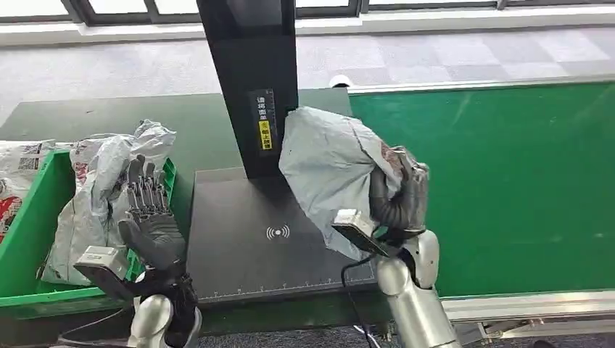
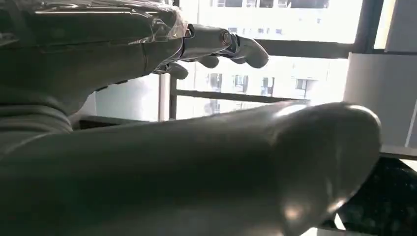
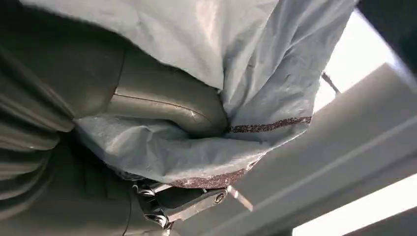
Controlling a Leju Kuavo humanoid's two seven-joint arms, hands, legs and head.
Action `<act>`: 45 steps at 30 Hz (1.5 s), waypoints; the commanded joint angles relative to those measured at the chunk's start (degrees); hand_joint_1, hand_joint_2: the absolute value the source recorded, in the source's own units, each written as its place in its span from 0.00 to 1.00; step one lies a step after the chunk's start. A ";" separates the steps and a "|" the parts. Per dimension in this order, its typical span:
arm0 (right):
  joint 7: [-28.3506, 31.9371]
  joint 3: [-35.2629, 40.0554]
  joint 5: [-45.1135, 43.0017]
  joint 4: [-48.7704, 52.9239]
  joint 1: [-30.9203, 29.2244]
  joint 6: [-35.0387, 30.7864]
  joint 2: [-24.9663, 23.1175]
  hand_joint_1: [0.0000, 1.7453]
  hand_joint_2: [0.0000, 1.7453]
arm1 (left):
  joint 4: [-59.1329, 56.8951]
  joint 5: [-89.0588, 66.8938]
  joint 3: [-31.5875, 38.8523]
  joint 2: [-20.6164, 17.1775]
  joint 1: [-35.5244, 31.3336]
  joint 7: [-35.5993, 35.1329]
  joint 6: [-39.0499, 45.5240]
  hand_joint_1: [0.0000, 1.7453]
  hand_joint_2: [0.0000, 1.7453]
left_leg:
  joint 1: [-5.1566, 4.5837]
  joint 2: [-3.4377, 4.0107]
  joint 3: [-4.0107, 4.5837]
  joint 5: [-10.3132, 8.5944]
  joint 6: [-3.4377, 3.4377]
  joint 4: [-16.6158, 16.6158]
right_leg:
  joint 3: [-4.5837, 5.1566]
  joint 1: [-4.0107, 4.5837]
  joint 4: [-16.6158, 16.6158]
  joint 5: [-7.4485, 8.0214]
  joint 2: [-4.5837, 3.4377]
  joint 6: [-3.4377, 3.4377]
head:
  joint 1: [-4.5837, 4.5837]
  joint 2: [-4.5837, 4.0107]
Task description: Moved the parcel from conveyor to table for the left to box.
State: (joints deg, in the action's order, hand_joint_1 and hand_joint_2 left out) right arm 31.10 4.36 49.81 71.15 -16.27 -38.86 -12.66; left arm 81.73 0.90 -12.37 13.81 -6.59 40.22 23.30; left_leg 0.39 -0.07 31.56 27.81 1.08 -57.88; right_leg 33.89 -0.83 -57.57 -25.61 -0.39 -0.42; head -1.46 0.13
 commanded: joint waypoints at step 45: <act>-2.20 21.07 -9.61 4.49 10.92 13.86 4.00 0.00 1.00 | -11.89 -6.41 -6.86 -1.53 -4.77 -0.66 13.71 0.00 0.00 | 0.02 -0.46 0.07 -0.13 -0.05 0.16 | -0.01 0.05 0.16 -0.02 0.47 0.07 | 0.00 0.00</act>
State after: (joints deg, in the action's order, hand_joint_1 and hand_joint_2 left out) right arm 30.75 19.52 39.54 53.10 -17.87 -30.73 -16.52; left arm 77.29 -0.61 -14.67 14.43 -8.03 40.26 34.07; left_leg 0.39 -0.21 31.73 27.73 1.07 -57.88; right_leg 34.12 -0.81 -57.60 -25.59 -0.30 -0.38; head -1.46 0.13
